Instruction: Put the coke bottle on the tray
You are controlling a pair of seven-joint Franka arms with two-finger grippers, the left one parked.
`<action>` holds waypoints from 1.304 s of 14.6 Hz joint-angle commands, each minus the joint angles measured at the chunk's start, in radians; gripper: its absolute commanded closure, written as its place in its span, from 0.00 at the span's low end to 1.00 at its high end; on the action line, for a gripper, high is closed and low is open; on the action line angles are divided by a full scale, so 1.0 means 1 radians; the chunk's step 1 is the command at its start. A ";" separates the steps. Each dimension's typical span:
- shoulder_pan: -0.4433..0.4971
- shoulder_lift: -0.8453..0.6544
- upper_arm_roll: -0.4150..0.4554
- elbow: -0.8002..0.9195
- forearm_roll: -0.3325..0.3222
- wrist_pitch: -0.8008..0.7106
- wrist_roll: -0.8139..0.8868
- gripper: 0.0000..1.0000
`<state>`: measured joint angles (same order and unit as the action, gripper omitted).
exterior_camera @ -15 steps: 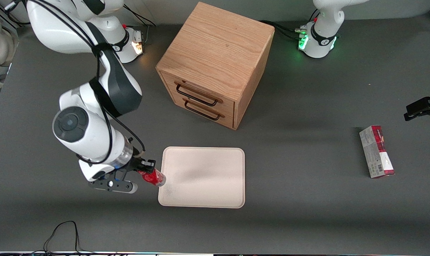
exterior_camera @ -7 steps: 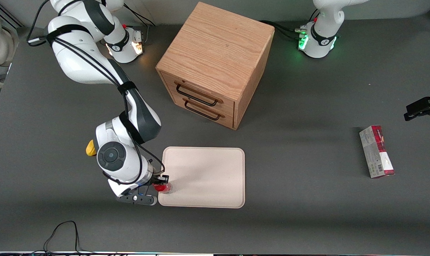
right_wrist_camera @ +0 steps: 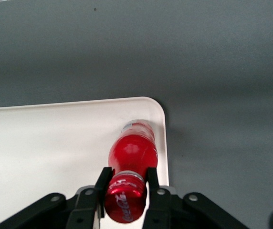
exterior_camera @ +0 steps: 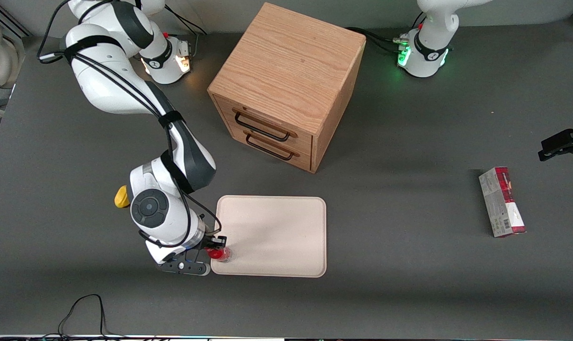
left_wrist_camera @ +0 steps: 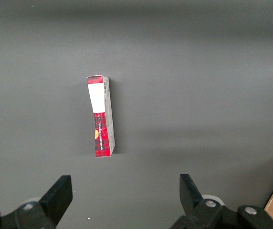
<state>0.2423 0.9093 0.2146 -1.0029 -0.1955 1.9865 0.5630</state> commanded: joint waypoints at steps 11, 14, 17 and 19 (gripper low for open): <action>-0.018 -0.189 -0.004 -0.020 -0.012 -0.180 -0.052 0.00; -0.060 -0.405 -0.023 -0.242 -0.005 -0.225 -0.253 0.00; -0.060 -0.629 -0.151 -0.471 0.143 -0.225 -0.371 0.00; -0.054 -0.768 -0.246 -0.580 0.237 -0.251 -0.434 0.00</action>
<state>0.1880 0.3465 0.0495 -1.3617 -0.0452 1.7271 0.1980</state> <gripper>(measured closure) 0.000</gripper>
